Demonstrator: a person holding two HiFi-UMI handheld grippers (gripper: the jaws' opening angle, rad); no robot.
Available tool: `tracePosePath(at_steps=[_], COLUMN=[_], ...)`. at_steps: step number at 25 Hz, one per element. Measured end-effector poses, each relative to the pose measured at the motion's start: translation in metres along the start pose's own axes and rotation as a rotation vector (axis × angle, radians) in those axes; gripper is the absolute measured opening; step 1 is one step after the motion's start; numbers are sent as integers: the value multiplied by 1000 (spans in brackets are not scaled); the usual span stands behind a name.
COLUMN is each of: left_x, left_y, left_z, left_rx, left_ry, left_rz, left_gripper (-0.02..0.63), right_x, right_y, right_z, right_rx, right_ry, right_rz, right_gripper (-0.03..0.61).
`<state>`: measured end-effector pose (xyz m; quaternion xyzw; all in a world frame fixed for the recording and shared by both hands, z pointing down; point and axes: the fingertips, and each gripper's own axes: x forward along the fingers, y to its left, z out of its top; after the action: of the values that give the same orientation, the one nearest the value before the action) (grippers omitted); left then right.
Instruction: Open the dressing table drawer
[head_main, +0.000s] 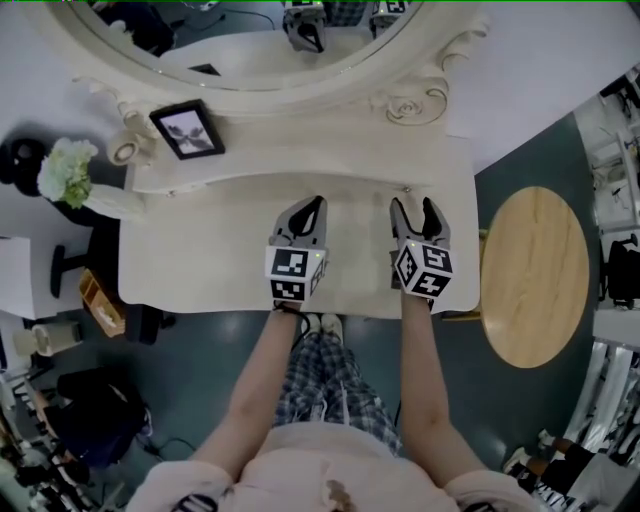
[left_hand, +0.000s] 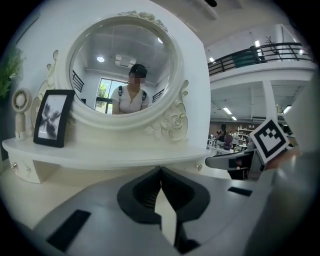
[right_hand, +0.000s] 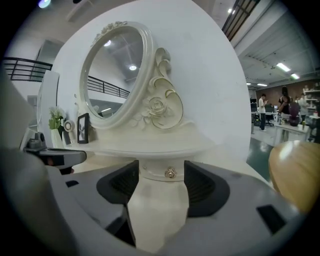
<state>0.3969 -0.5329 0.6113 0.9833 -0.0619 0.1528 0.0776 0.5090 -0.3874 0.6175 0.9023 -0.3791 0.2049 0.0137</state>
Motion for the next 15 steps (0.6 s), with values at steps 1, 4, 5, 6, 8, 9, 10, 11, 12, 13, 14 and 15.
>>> tracePosePath(at_steps=[1,4,5,6,8,9,10,11,12,13,14,15], left_x=[5,13,14,15,16,16,16,16,16,15,14,14], left_y=[-1,-5,-7,-9,-11,-12,-12,-12,-12,-12,-12,-11], left_z=[-2,-6,-6,-7,-7,-7,-7,-7,-7,-6,-6,-5], left_rx=[-1,-7,-9,-9,-4,-1,-1,-3,-6,-9,-11,-11], left_ry=[5,17,18,19,19,19,17,15,12,9,8,8], left_rz=[-4,-14,-18,-22,-29,-30,-31,-31,-31,-31,-31,-31], left_gripper=[28,28,28,28,28,28,28,28,28,28,28,28], right_x=[6,21,24,28,34,37,40,43,46,48,50,51], right_y=[-2,-7,-8,-10,-13,-14,-15,-16,-16,-16,-16,-16], right_z=[-4,-15,-19,-22,-26,-27,-29,-30,-32,-34,-36,-37], right_rx=[1,4,5,5,2,1,3,10,20,27,28,24], right_ry=[17,70,86,101,124,133,143,152,162,173,184,191], right_rz=[-5,-21,-27,-33,-46,-52,-54,-54,-51,-48,-46,-46], right_gripper=[290,265,255,245,225,216,213,210,207,204,202,196])
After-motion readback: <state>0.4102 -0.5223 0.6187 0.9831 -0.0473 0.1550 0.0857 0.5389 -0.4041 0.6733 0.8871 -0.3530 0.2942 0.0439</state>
